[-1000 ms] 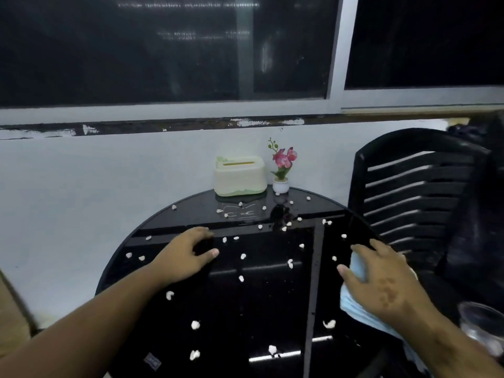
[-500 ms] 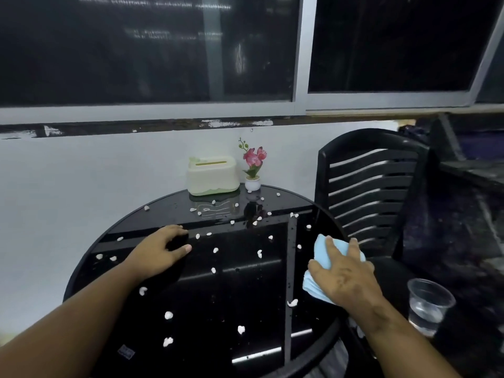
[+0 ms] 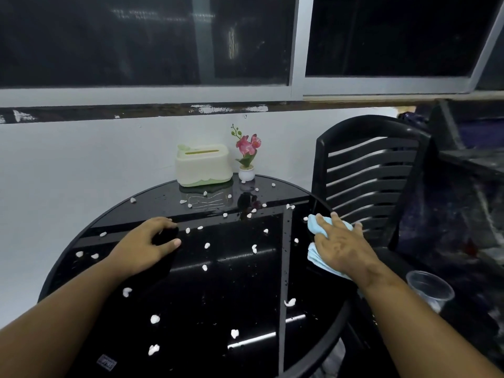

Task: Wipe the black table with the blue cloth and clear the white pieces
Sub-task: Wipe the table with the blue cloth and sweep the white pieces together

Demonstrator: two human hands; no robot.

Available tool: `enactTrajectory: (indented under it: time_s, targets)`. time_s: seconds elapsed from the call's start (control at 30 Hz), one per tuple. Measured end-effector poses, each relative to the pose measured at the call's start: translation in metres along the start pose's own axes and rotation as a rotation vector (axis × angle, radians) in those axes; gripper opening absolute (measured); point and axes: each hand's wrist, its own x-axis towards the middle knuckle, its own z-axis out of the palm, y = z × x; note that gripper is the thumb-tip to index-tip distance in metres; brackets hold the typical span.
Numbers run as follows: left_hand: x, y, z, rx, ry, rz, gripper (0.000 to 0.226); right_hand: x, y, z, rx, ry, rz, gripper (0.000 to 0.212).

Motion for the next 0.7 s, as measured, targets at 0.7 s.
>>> enactTrajectory:
  time_s: [0.7]
  targets:
    - [-0.008,0.009,0.0,0.0,0.002,-0.007,0.032,-0.043,-0.055,-0.012,0.566,0.009,-0.349,0.049]
